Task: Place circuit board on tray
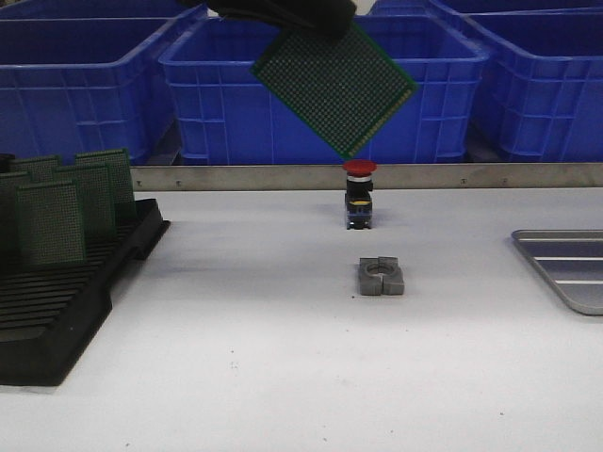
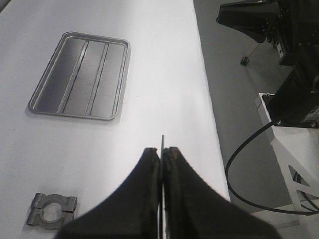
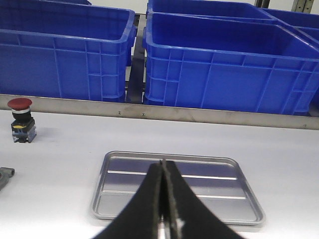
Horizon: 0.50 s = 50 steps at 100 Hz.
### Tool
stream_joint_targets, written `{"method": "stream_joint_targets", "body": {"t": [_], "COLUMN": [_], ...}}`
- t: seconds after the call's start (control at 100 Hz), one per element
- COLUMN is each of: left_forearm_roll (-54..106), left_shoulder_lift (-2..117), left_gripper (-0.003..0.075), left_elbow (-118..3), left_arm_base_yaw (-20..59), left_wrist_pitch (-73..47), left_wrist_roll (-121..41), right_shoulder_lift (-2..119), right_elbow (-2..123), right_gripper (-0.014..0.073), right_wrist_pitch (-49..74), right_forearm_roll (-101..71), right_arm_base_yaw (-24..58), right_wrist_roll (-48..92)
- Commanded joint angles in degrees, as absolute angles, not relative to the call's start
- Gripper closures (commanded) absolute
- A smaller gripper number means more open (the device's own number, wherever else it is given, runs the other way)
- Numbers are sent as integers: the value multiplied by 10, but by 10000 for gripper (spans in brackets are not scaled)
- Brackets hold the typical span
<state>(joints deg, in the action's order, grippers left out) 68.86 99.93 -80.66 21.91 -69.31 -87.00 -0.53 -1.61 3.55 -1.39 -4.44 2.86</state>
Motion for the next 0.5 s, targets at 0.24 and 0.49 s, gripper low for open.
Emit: {"method": "stream_joint_targets", "body": {"t": [0.24, 0.49], "left_forearm_roll": [732, 732], "left_shoulder_lift": [974, 974], "left_gripper": [741, 740], "left_elbow": [-824, -824], "left_arm_base_yaw": [224, 224], "left_wrist_pitch": [-733, -733], "left_wrist_roll": [-866, -866], "right_shoulder_lift": [20, 178], "right_elbow": [107, 251], "right_gripper": [654, 654], "right_wrist_pitch": [135, 321], "right_forearm_roll": [-70, -70], "right_arm_base_yaw": [-48, -48], "right_wrist_roll": [27, 27]}}
